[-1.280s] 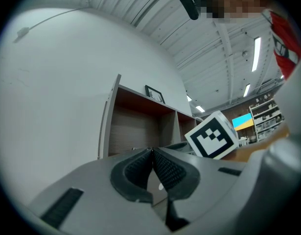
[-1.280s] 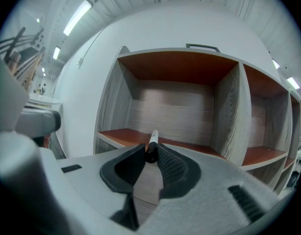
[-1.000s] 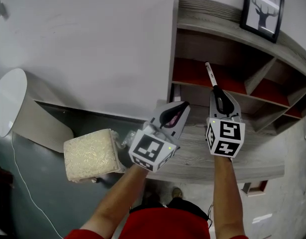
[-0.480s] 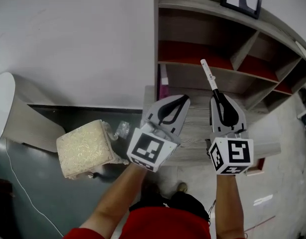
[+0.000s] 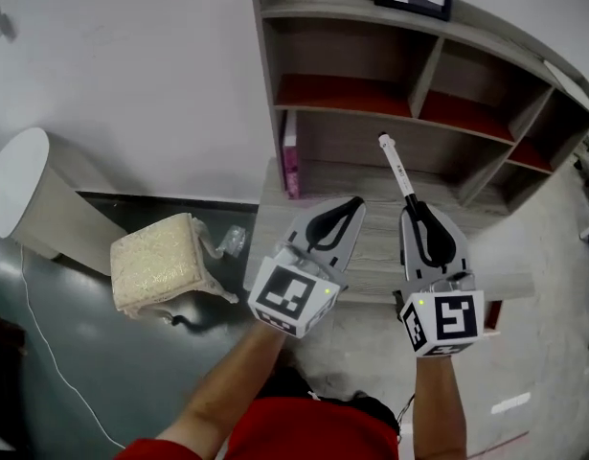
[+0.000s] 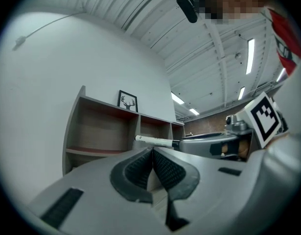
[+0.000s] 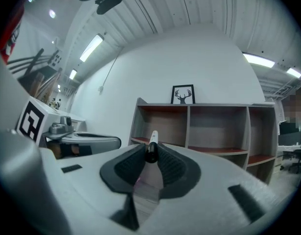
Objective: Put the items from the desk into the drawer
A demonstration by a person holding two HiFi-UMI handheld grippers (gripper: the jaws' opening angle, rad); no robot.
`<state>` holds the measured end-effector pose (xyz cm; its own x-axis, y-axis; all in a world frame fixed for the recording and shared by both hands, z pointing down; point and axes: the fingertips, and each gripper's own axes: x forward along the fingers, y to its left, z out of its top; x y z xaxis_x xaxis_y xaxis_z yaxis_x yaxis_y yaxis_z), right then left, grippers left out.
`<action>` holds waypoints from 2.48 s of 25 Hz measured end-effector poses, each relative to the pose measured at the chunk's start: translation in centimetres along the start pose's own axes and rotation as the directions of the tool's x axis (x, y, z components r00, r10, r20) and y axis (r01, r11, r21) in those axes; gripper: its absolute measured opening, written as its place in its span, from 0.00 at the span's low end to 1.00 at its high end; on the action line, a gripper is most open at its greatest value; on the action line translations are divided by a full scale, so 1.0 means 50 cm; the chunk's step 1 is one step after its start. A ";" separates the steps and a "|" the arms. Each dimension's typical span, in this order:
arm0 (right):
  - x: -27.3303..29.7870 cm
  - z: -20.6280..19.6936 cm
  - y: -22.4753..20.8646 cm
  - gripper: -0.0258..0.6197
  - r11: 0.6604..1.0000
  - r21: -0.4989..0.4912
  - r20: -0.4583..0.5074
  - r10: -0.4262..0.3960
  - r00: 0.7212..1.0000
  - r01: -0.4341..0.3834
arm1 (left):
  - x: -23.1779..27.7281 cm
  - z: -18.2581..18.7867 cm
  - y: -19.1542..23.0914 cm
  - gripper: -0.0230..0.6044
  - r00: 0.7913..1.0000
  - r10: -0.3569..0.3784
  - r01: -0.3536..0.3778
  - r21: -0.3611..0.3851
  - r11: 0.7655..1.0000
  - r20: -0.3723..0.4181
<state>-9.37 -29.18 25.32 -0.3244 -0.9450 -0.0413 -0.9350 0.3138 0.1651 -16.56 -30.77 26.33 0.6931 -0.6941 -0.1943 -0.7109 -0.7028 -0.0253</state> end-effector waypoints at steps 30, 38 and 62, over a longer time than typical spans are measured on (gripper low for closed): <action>-0.614 -0.136 -0.237 0.17 0.988 0.031 -0.009 0.153 0.988 -0.152 | -0.041 -0.065 -0.636 0.05 0.994 0.100 -0.100 -0.005 0.995 -0.054; -0.744 -0.274 -0.311 0.17 0.996 -0.018 -0.074 0.086 0.994 -0.088 | -0.041 -0.136 -0.731 0.05 0.995 0.100 -0.102 -0.065 0.993 -0.030; -0.781 -0.833 -0.651 0.17 0.941 -0.014 -0.418 0.302 0.857 -0.338 | 0.249 -0.378 -0.918 0.05 0.960 0.210 -0.223 -0.049 0.974 -0.183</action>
<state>39.70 -6.33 62.60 -0.5005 -0.7537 0.4259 -0.7682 0.6135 0.1828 26.95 -10.08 43.59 0.5379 -0.8429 -0.0129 -0.8407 -0.5374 0.0666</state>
